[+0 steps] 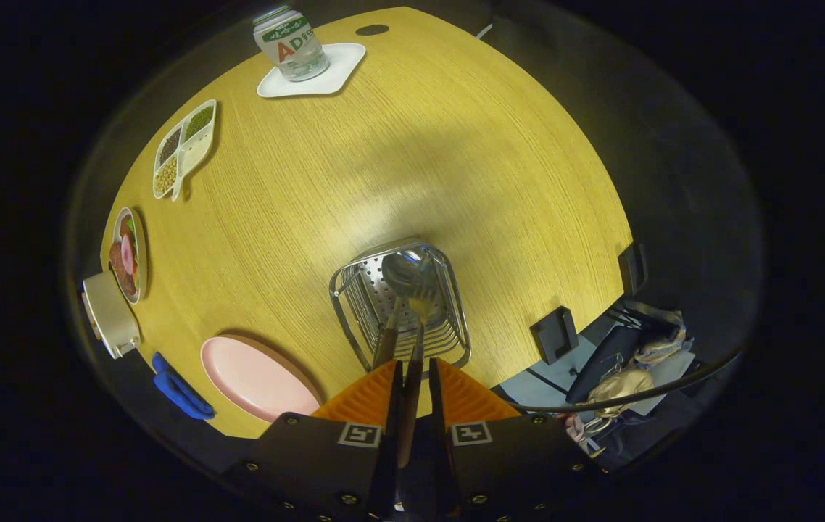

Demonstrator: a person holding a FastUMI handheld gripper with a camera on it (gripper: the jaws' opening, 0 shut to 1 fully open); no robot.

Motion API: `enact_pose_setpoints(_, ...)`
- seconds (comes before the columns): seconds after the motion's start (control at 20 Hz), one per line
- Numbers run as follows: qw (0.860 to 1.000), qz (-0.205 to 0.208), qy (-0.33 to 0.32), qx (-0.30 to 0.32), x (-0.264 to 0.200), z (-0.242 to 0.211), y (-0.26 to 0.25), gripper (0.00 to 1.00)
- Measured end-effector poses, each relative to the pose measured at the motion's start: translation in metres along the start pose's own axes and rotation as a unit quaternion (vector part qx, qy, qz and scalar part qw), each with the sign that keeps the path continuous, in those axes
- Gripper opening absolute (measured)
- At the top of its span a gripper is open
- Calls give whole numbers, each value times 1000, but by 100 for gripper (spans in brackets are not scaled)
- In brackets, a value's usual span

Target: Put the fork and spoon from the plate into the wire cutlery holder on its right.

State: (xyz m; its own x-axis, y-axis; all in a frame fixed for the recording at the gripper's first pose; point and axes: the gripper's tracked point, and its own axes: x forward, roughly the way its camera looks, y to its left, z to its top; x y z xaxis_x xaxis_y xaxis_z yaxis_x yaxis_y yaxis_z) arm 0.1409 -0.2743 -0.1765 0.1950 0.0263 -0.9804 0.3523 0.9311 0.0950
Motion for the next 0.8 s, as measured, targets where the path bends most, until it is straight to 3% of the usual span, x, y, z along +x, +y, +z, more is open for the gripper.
enact_pose_setpoints(0.05, 1000, 8, -6, 6, -2, 2, 3, 33)
enact_pose_setpoints(0.3, 998, 43, -34, 28, -9, 12, 14, 43)
enact_pose_setpoints(0.35, 997, 55, -44, 33, -10, 16, 20, 64)
enact_pose_setpoints(0.45, 996, 59, -55, 27, -10, 17, 24, 78)
enact_pose_setpoints(0.8, 993, 22, -113, -6, -8, 26, 24, 78)
